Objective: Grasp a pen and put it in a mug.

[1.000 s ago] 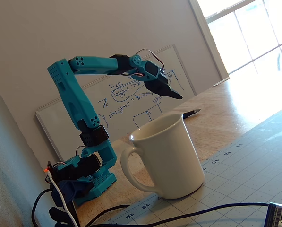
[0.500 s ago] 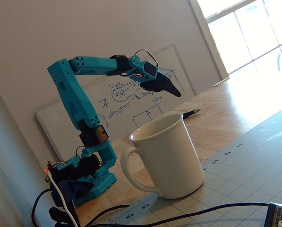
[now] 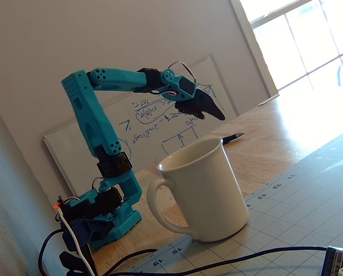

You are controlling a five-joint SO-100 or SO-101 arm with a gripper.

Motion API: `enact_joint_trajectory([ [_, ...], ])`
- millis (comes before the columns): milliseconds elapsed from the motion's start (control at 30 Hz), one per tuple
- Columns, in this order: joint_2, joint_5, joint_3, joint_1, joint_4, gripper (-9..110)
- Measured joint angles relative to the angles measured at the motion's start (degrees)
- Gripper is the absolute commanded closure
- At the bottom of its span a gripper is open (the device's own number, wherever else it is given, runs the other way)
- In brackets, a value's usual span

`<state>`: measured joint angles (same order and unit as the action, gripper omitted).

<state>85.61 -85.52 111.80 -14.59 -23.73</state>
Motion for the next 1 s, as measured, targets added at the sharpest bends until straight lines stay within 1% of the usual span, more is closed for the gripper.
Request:
enact_joint_trajectory([
  [600, -9.6, -0.1, -1.5, 0.9, 0.0, 70],
  [1000, -12.7, -0.5, -3.0, 0.9, 1.0, 70],
])
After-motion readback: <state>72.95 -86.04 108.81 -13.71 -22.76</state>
